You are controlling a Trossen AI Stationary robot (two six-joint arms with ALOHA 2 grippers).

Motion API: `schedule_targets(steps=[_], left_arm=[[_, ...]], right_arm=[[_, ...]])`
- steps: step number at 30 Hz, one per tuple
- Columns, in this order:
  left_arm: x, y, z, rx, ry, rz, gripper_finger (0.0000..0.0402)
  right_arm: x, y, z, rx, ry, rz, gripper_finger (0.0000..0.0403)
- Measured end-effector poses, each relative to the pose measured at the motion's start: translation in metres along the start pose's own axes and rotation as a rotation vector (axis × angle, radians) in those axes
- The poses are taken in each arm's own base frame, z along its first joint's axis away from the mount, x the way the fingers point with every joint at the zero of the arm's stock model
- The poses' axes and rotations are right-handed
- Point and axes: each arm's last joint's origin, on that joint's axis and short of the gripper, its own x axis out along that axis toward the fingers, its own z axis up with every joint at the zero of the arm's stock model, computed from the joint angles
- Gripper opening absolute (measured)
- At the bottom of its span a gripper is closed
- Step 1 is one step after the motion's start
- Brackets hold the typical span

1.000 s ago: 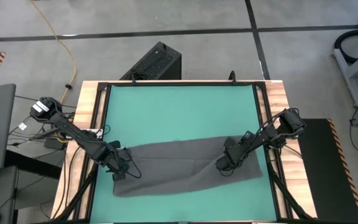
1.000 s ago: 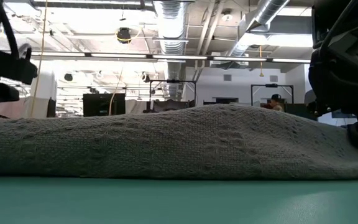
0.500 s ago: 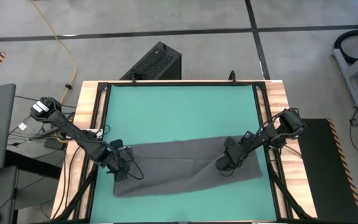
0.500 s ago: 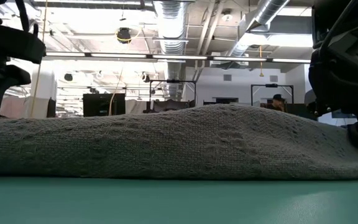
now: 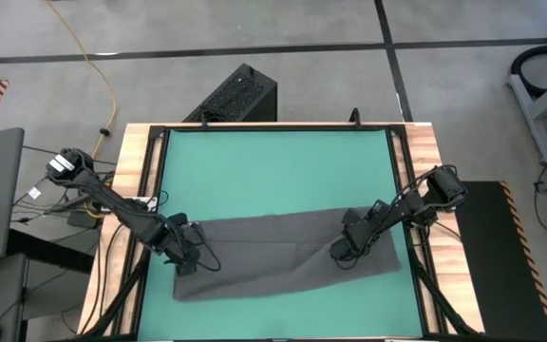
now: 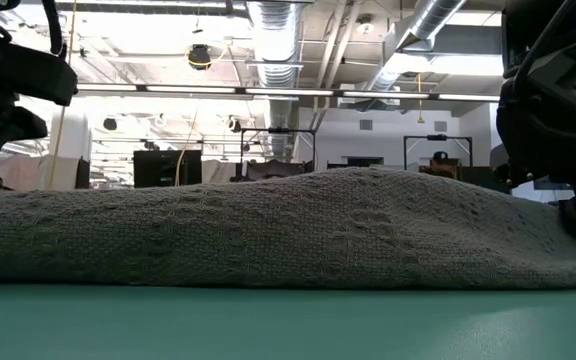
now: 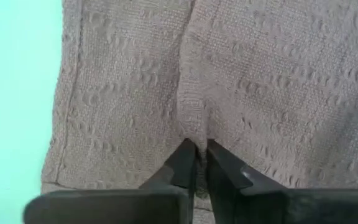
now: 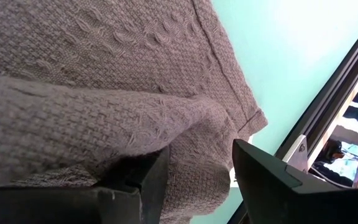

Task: Roll towel
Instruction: Roll the gray towel

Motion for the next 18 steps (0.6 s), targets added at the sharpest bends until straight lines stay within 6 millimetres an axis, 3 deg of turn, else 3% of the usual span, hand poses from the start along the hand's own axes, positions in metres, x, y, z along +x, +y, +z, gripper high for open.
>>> schedule_targets(steps=[4,12,18], left_arm=[[-0.007,-0.001,0.004,-0.051,0.004,0.014,0.0004],[-0.054,-0.006,0.020,-0.030,-0.090,0.179,0.0002],[-0.060,0.004,0.014,-0.068,-0.050,0.308,0.0001]], right_arm=[[0.000,0.000,0.000,0.000,0.001,-0.004,0.0202],[-0.008,-0.007,0.000,0.053,0.008,-0.083,0.0202],[-0.019,-0.006,0.005,0.060,-0.027,-0.073,0.0202]])
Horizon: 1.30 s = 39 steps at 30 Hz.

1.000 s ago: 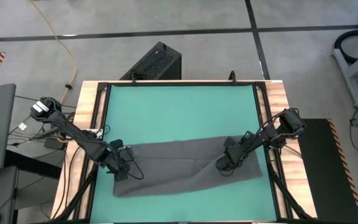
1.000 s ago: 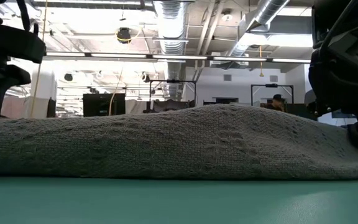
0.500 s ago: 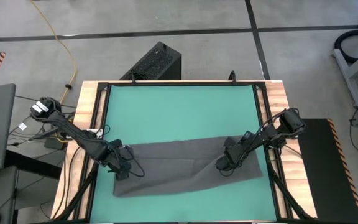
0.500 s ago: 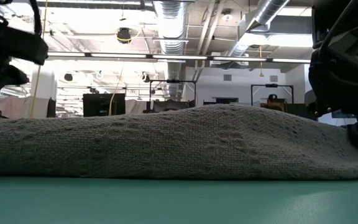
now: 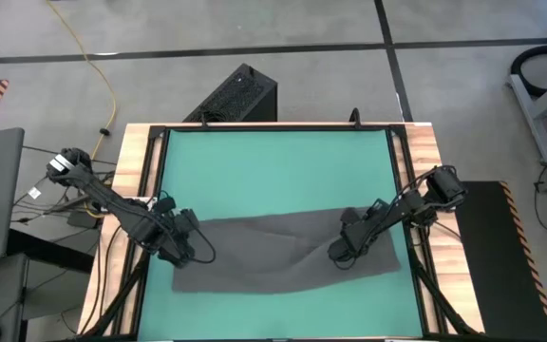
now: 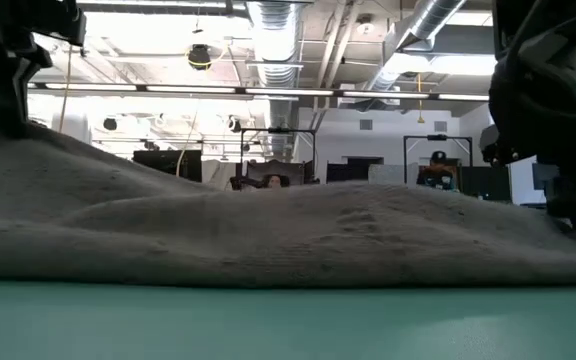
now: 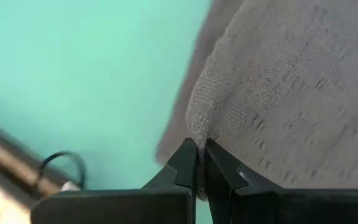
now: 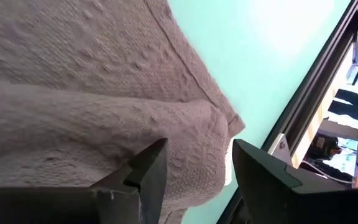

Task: Roll towel
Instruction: Roll the gray towel

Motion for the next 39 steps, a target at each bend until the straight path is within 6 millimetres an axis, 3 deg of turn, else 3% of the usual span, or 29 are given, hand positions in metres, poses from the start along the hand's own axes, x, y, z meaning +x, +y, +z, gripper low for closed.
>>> schedule_targets(steps=[10,18,25,33,39], left_arm=[[-0.003,0.001,-0.009,-0.011,0.014,0.043,0.0001],[-0.005,0.009,-0.015,-0.074,0.002,0.137,0.0000],[-0.006,0.009,-0.014,-0.112,-0.078,0.160,0.0000],[0.006,0.012,-0.023,-0.146,-0.022,0.189,0.0000],[0.026,0.013,-0.036,-0.161,0.023,0.208,0.0000]], right_arm=[[-0.005,-0.002,0.002,0.024,-0.019,-0.022,0.0202],[-0.006,-0.018,-0.003,0.127,0.008,-0.178,0.0202],[-0.009,-0.016,0.003,0.091,-0.006,-0.147,0.0202],[-0.035,-0.016,0.022,-0.045,-0.239,-0.030,0.0202],[-0.062,0.002,0.049,-0.252,-0.530,0.322,0.0202]])
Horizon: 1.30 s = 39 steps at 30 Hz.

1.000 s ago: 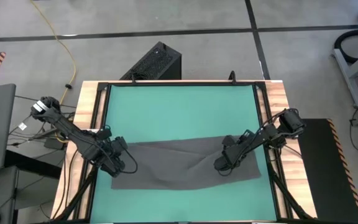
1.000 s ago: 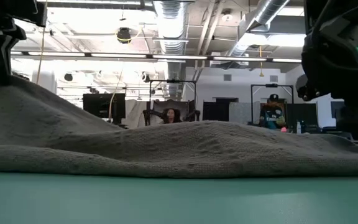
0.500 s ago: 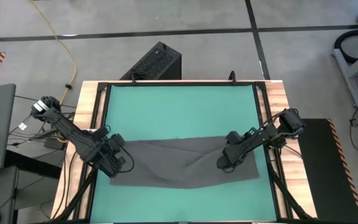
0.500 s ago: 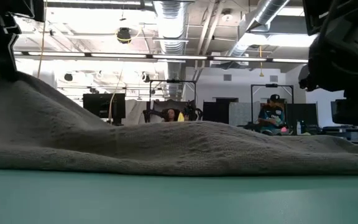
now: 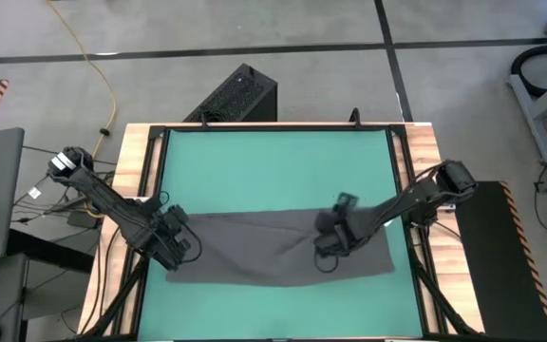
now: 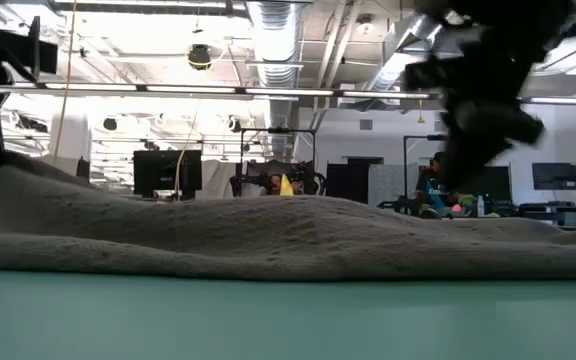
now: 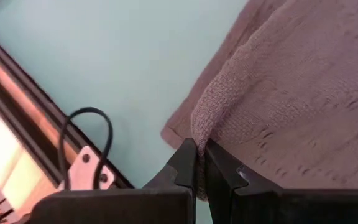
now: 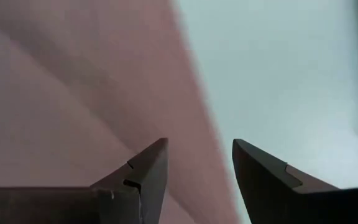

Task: Roll towel
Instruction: Roll the gray towel

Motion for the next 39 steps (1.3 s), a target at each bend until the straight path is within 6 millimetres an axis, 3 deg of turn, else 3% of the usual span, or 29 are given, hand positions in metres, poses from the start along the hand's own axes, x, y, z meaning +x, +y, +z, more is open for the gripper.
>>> schedule_targets(steps=[5,13,29,39], left_arm=[[0.005,-0.001,-0.002,0.005,0.000,-0.007,0.0000],[0.005,-0.002,-0.002,0.020,-0.004,-0.012,0.0000],[0.005,-0.004,0.000,0.010,-0.047,-0.030,0.0000],[0.005,-0.005,0.000,0.018,-0.044,-0.040,0.0000]], right_arm=[[0.007,-0.004,0.038,-0.036,-0.202,0.218,0.0202],[0.035,-0.017,0.070,-0.050,-0.300,0.523,0.0202],[0.082,0.010,0.076,-0.141,-0.230,0.508,0.0202],[0.072,0.011,0.079,-0.141,-0.267,0.518,0.0188]])
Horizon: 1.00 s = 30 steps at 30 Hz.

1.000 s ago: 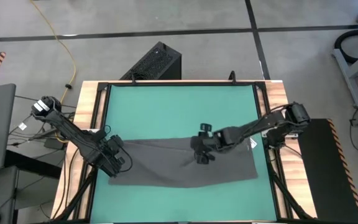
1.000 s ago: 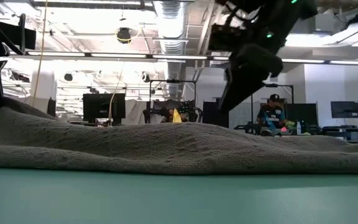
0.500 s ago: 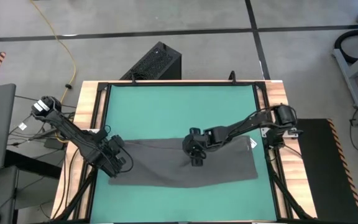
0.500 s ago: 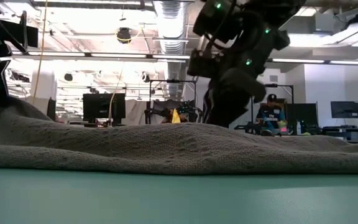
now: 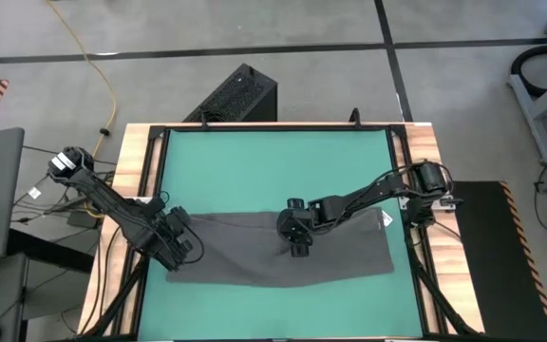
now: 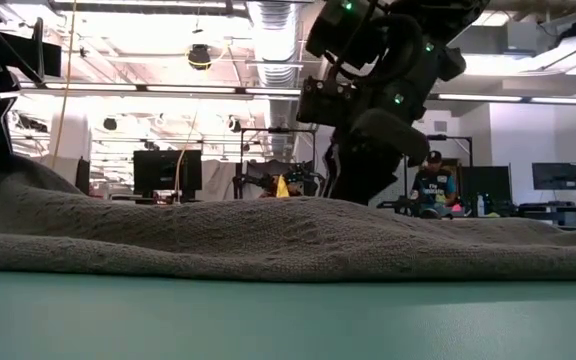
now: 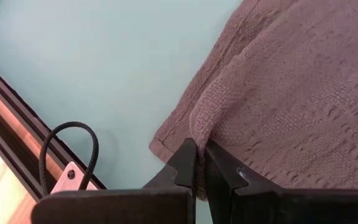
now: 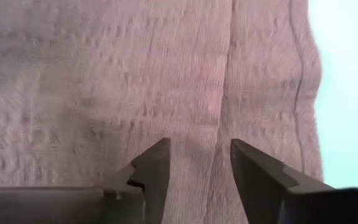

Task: Roll towel
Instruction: Roll the gray towel

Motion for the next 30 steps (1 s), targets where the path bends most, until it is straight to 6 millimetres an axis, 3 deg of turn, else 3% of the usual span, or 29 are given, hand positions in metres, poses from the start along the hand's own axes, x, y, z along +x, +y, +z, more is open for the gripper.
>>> schedule_targets(steps=[9,13,22,30], left_arm=[[0.0000,-0.0004,-0.0001,0.003,0.007,-0.006,0.0000],[0.0000,-0.0004,-0.0002,0.008,0.008,-0.006,0.0000],[0.0000,-0.0006,-0.0001,0.008,0.007,-0.007,0.0000],[0.0000,-0.0007,-0.0001,0.007,0.007,-0.008,0.0000]], right_arm=[[0.0029,0.0000,-0.0019,0.000,0.013,0.000,0.0140],[0.0029,0.0000,-0.0002,0.002,-0.004,0.003,0.0151],[0.0076,0.0000,-0.0023,0.003,0.008,0.000,0.0220],[0.0080,0.0007,-0.0034,0.000,0.018,0.026,0.0184]])
